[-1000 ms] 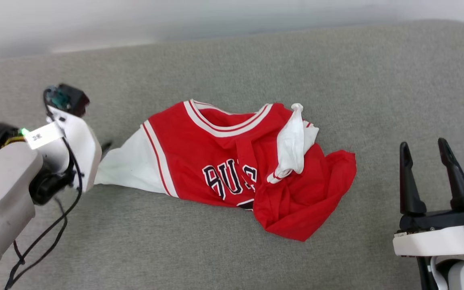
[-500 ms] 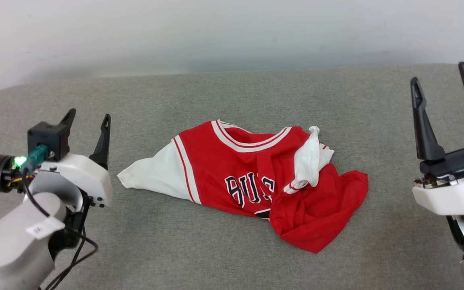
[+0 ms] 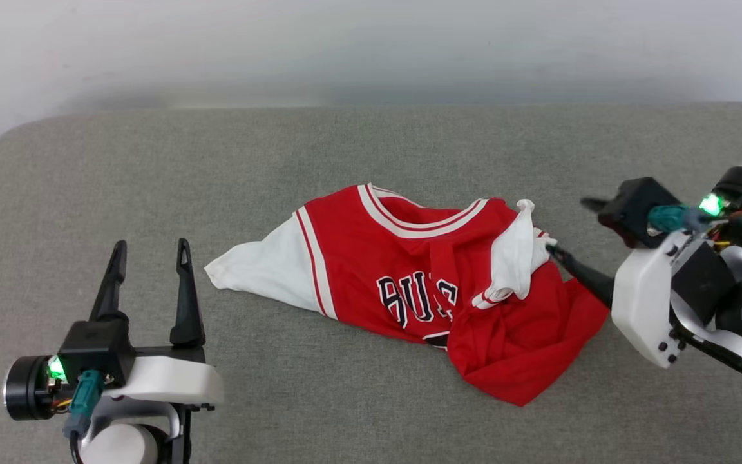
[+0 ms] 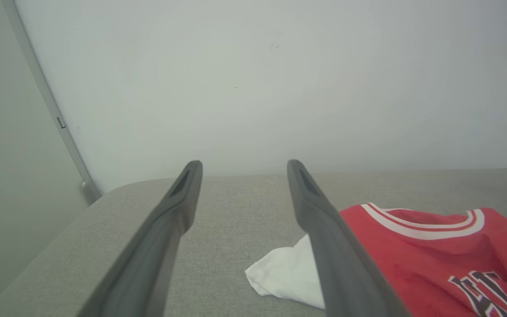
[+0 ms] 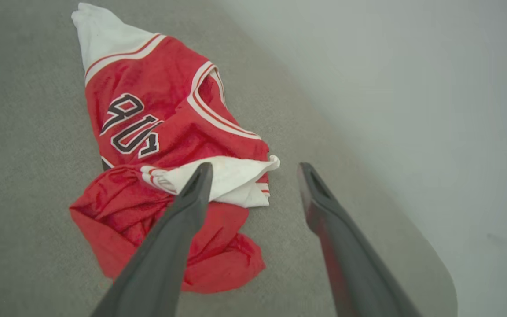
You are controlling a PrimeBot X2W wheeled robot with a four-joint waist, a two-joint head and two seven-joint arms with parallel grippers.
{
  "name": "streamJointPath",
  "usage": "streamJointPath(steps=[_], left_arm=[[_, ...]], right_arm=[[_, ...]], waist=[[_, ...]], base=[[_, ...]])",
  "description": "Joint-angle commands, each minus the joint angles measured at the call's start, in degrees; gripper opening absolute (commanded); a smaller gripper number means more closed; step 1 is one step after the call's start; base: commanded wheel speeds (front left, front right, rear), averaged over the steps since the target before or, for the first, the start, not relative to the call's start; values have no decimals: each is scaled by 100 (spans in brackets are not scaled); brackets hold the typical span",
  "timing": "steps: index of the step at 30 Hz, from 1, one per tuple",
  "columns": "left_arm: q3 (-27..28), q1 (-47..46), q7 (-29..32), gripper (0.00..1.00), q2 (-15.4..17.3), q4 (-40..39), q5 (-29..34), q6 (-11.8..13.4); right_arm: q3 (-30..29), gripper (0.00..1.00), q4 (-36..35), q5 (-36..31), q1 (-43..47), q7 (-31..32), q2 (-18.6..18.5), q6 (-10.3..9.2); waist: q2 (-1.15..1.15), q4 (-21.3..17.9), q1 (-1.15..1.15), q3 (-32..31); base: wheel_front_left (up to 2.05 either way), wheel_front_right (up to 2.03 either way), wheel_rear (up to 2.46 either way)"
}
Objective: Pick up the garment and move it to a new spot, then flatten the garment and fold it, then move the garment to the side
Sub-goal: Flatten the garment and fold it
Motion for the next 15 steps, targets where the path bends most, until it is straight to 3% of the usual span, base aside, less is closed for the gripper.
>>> streamJointPath(steps=[1,7,15], left_arm=[[118,87,-14,100,-118,-32,122,-78],[526,136,-14,100,-674,-39,652,-533],[944,-124,-14,100,-1280,81,1172,-1123]], right_arm=[[256,100,-7,338,-185,352,-98,-4],[1427,100,254,1334,-944,1643,-370,-4],[2541,100,1376,1649,-1452,1648,-18,-4]], waist=[[0,61,1,87],[0,226,1,447],[0,418,1,994]], base=[[0,0,0],[0,0,0],[0,0,0]])
